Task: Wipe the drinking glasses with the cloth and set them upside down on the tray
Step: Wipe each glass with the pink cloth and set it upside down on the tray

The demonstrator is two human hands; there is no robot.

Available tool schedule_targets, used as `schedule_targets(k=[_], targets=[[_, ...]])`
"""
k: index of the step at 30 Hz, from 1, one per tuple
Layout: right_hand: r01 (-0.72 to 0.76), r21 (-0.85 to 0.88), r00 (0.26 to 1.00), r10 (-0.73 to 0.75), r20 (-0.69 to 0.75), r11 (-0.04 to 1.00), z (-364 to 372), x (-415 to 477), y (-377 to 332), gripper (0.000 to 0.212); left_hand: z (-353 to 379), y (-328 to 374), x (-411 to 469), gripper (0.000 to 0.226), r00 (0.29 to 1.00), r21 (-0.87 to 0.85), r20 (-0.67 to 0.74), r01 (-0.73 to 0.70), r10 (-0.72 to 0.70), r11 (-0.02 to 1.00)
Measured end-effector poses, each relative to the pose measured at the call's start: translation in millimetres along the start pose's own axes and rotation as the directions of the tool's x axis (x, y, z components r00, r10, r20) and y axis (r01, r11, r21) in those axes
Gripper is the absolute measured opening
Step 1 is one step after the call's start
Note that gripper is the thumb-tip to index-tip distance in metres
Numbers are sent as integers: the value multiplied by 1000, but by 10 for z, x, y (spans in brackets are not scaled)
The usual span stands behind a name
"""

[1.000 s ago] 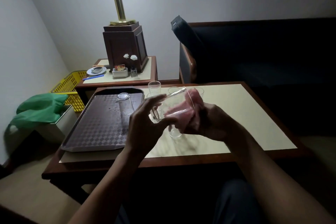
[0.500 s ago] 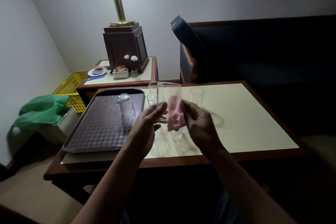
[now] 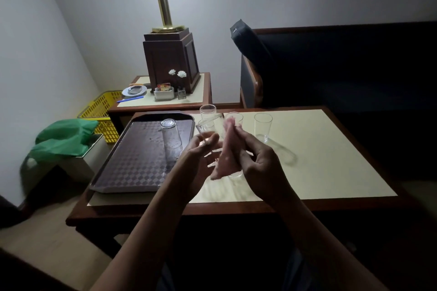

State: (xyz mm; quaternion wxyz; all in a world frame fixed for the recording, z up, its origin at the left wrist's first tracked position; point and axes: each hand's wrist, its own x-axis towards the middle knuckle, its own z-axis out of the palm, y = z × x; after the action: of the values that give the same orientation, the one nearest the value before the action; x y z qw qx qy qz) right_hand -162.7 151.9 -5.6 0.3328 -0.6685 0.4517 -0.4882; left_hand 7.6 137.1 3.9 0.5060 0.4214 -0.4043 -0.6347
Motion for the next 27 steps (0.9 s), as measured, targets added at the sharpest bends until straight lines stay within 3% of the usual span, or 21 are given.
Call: schedule_targets(k=[8,13,16,19,21,23,25,27], targets=[[194,-116,979,-199,-40,974,115,30,-178,67,15,37,6,49,999,10,39,-2,2,1000],[36,-30,999,-36,1,999,160,-202,52,55,-65,33,43,54,996,-176,-84,-24,9,984],[23,-9,999,-24,-41,1000,192,-159,64,51,-8,-37,4,53,998,-246,-47,32,-45,969],[125,-22,986,-127,-109,992,215,3,4,53,104,-76,-32,63,999,-176,-25,37,-43,984],[282,-154,953,-295,-64,947,190,56,-21,61,134,-54,-23,64,999,-114,-37,0,-4,994],[330,-174,939,-342,-42,928,180,-13,-39,70,97,-11,3,61,999,-117,-46,-33,28,993],[278,-165,956,-288,-45,946,189,-146,-4,72,17,12,39,61,998,-171,-67,-34,23,985],[159,-177,982,-174,-76,971,206,-197,104,58,-13,9,43,59,995,-229,-95,-32,10,973]])
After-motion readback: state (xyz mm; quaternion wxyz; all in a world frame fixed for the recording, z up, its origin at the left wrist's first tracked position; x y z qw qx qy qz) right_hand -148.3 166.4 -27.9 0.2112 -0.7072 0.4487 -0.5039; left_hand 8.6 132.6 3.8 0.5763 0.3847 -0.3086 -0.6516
